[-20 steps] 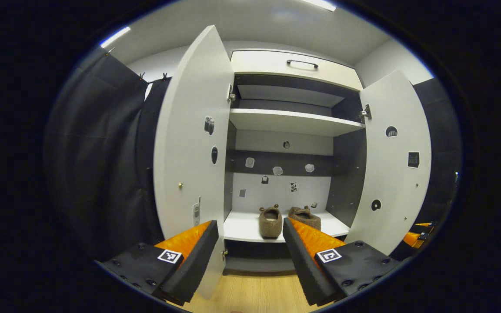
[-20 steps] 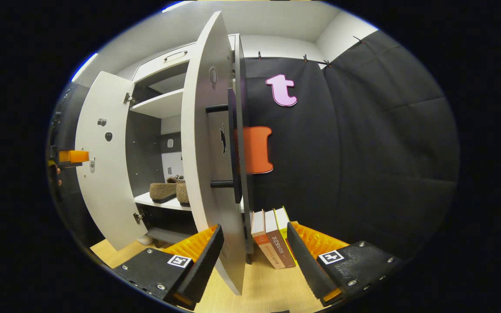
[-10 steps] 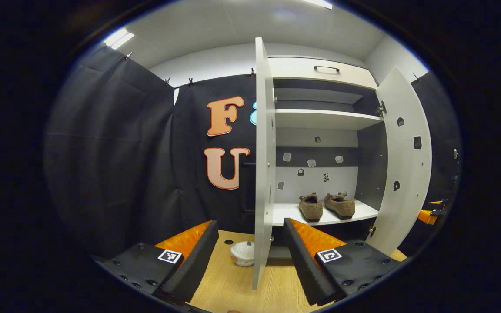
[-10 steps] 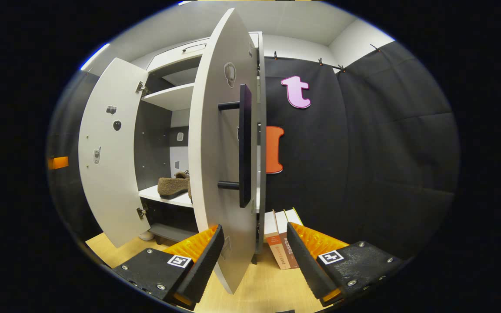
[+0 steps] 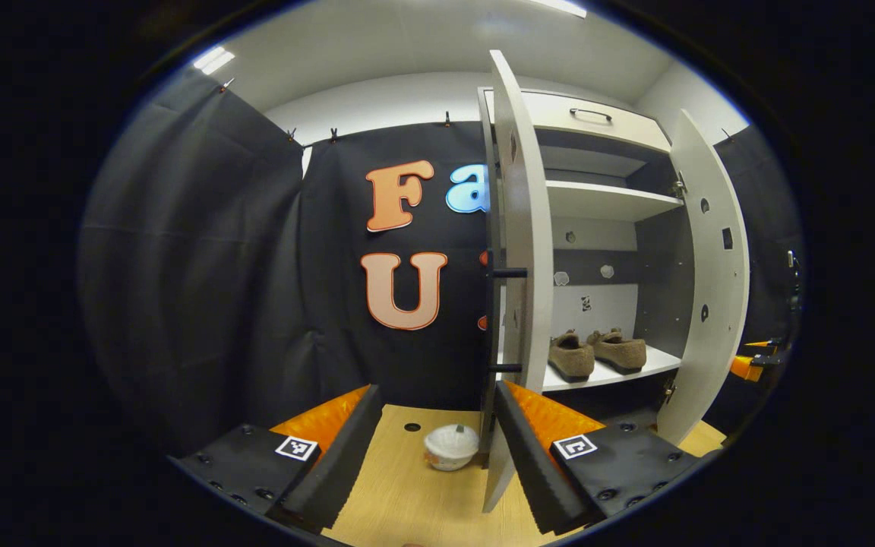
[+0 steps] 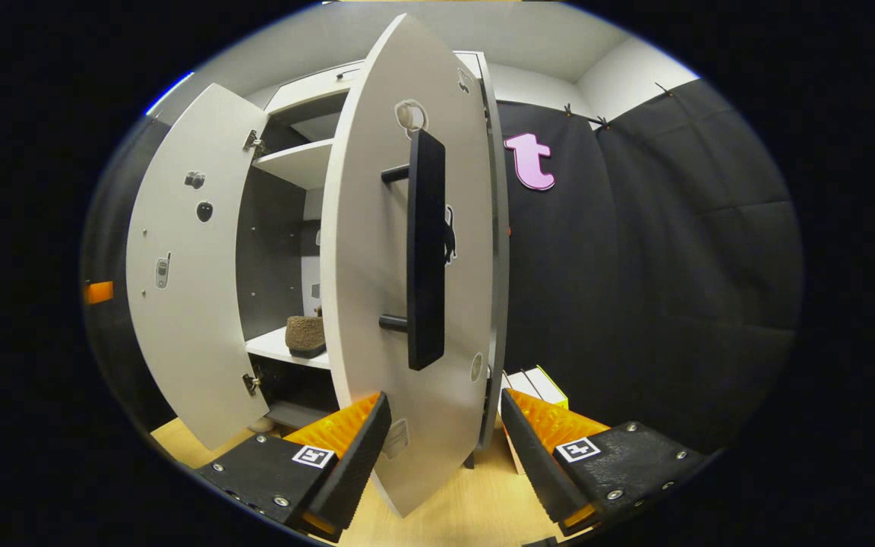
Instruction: Grab one shoe with the right hand and put it into the shoe cabinet, grab the other shoe with the left hand and put it into the shoe cabinet; then close the right door with the right hand and the left door with the left hand.
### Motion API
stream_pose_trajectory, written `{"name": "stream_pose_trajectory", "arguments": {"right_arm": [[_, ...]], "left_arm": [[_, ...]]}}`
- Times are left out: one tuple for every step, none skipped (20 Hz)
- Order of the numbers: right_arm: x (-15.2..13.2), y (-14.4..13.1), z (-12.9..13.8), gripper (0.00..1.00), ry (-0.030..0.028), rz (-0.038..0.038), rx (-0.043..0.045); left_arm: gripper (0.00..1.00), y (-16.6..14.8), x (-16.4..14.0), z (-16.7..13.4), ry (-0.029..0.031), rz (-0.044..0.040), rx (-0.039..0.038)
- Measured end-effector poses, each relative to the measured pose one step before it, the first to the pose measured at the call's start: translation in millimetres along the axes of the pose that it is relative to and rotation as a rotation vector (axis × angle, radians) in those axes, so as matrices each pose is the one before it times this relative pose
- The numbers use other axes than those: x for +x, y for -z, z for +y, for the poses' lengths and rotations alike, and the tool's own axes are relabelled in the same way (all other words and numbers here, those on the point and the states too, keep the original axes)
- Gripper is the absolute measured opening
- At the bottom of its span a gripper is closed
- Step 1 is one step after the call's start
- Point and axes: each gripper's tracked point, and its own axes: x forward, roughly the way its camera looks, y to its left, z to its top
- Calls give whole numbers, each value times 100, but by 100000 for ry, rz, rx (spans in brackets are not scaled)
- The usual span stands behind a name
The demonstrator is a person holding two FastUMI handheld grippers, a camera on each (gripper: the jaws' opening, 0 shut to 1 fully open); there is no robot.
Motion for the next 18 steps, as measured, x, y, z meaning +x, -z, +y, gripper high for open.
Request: {"name": "stream_pose_trajectory", "arguments": {"right_arm": [[661,65,712,91,786,-151,888],[207,84,-202,91,293,-275,262],[463,253,524,90,105,-179,-62],[794,70,866,91,-426,-198,-263],[744,170,923,91,-538,606,-77],[676,220,1095,91,-553,794,63],[356,-50,798,91,376,-81,-65],[339,-236,548,91,414,-1024,-440],[-28,-399,445,91,539,-1077,-774],[-211,-413,200,91,701,-697,-811],[-312,-171,109,91,428,-309,-492],[-428,-242,110,91,539,-136,-135],[-298,-237,44,91,455,-277,121],[-274,-345,-142,91,999,-538,164],[-441,-400,-219,92,970,-448,65],[-472,-429,-237,92,984,-721,179],[-496,-408,-142,92,854,-656,216],[-486,-513,-288,91,1004,-749,162]], "left_arm": [[97,548,487,807,-965,857,270],[96,527,416,551,33,651,-167],[94,553,434,170,732,560,-1099],[99,612,473,254,1271,699,-1777],[97,653,335,126,1349,941,-1698],[97,551,282,192,1159,534,-985],[97,668,377,128,1397,-56,347],[99,439,390,375,241,17,764],[98,489,423,558,-71,1273,795],[96,589,626,273,791,935,232],[97,409,595,-40,1214,237,-502],[99,227,423,-293,1951,-70,-861],[97,335,491,-332,1792,-24,-755],[95,218,545,-286,1571,32,-528],[95,262,382,-453,1508,246,-497],[95,281,484,-453,1507,335,-612],[95,207,536,-395,1322,35,-664],[96,87,443,-526,2097,142,-413]]}}
